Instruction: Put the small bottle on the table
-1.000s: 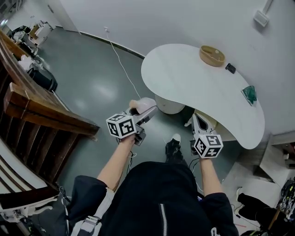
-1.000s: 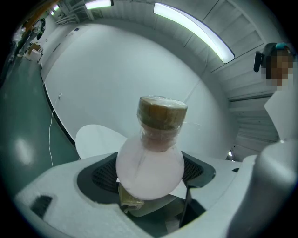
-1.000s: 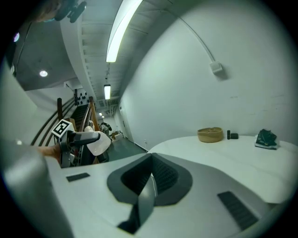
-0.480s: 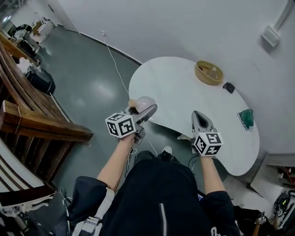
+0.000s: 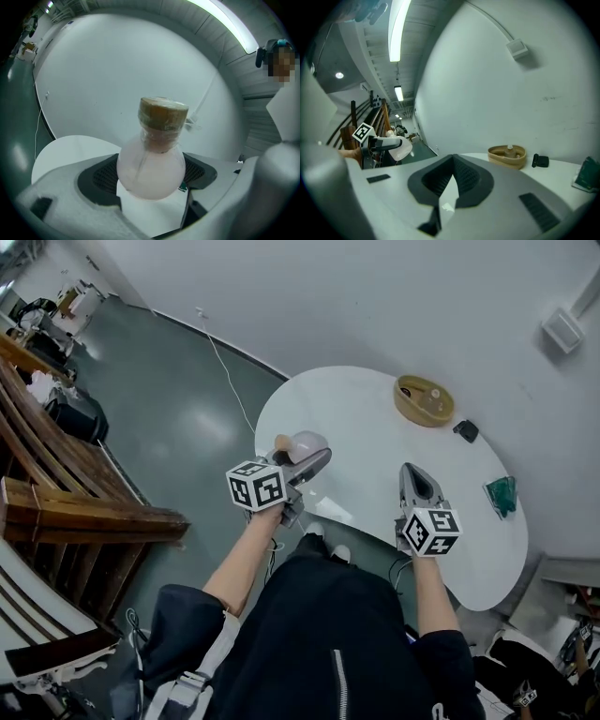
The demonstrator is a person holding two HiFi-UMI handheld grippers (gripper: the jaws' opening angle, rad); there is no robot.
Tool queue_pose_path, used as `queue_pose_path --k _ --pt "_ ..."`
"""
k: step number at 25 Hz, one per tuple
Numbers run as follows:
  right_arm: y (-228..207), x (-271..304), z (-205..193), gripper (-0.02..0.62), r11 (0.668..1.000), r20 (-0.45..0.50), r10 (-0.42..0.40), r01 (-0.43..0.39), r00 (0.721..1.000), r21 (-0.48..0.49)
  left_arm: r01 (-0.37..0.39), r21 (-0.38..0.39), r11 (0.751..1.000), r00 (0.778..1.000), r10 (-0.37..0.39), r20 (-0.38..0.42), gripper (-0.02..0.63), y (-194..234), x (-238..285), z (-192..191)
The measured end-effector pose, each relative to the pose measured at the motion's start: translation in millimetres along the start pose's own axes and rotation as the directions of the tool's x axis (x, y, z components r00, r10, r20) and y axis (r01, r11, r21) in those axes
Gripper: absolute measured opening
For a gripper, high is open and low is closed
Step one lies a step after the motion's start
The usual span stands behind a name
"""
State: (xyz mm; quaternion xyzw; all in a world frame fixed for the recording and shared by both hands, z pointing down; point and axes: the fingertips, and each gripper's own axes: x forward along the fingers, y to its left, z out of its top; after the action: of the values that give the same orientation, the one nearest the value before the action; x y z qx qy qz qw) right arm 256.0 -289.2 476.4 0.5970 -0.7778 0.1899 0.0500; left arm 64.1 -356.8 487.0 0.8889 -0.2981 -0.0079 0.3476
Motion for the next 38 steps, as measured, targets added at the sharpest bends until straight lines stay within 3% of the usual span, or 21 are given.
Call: queue_pose_path --k 8,21,29,38 --pt "-8 29 4 0.002 1.000 -0.020 -0.026 0.027 0.999 0.017 0.010 0.029 1.000 0.998 -0.008 -0.054 0.396 26 30 14" --pt "1 56 -51 0.002 0.997 -0.160 -0.028 0.039 0.987 0.066 -0.067 0.002 0.998 0.969 0.066 -0.236 0.396 94 31 -65" --pt "-14 60 -63 0.002 0.992 -0.190 -0.069 0.087 0.979 0.089 -0.084 0.158 0.984 0.940 0.131 -0.316 0.396 128 55 -79" --pt "-41 51 -72 0.002 0.976 -0.214 -0.150 0.179 0.965 0.123 -0.023 0.292 0.956 0.896 0.149 -0.417 0.396 164 114 -85"
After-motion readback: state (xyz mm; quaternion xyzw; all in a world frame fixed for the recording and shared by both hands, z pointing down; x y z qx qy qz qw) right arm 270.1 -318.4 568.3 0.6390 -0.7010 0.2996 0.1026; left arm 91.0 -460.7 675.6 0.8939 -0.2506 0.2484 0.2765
